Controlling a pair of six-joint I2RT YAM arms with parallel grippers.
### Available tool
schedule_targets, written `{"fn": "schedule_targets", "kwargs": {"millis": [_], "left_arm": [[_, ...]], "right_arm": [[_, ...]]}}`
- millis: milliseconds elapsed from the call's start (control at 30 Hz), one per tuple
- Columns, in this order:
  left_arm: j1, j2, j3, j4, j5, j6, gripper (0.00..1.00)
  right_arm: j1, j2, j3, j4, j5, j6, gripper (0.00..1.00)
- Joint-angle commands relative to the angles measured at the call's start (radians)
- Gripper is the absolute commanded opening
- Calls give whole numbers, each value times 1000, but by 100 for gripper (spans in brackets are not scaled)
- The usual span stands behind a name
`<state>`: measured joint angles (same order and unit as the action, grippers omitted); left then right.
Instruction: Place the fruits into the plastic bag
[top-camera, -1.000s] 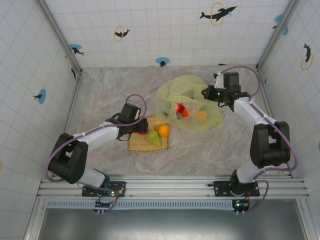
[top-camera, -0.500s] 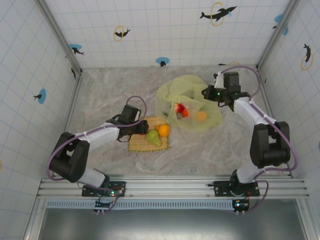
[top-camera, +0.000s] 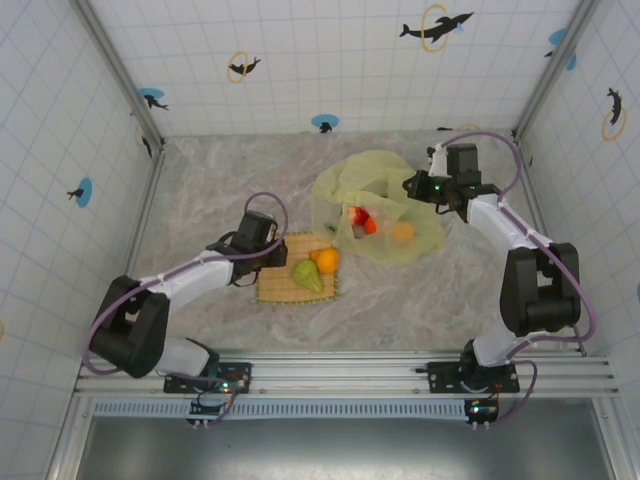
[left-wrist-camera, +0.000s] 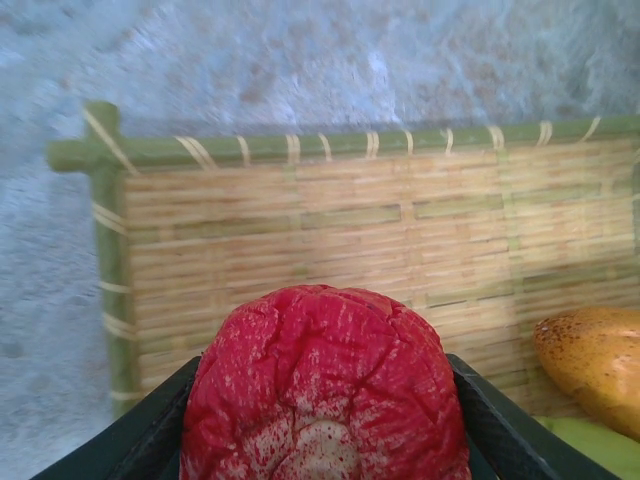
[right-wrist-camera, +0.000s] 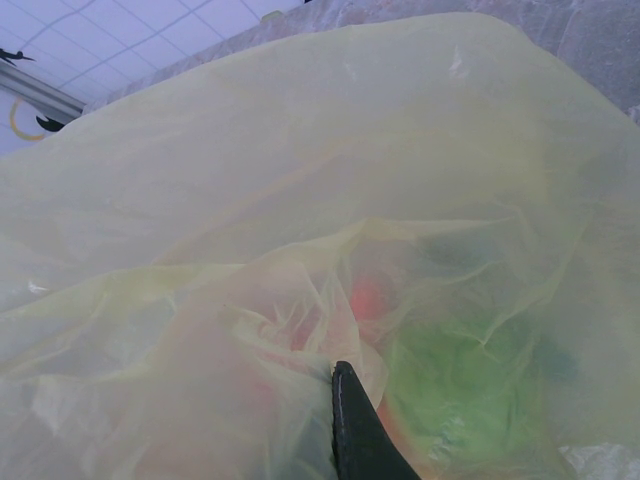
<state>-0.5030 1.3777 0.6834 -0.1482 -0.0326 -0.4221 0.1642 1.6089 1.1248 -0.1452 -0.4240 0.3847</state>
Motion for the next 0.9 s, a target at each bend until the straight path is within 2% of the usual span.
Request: {"fn": "schedule_targets", "kwargs": {"millis": [0, 133, 333, 600, 867], "left_arm": [[5, -103, -16, 36, -60, -18, 48], [4, -182, -20, 82, -9, -36, 47], [-49, -192, -2, 205, 98, -75, 46], [-113, -51, 70, 318, 169, -93, 46], [-117, 147, 210, 408, 207, -102, 46]], "right_arm": [[6, 17, 12, 29, -6, 2, 0], [7, 19, 16, 27, -3, 3, 0], [9, 23, 23, 23, -4, 1, 0], [15, 22, 29, 15, -4, 0, 0], [24, 23, 38, 9, -13, -4, 0]]}}
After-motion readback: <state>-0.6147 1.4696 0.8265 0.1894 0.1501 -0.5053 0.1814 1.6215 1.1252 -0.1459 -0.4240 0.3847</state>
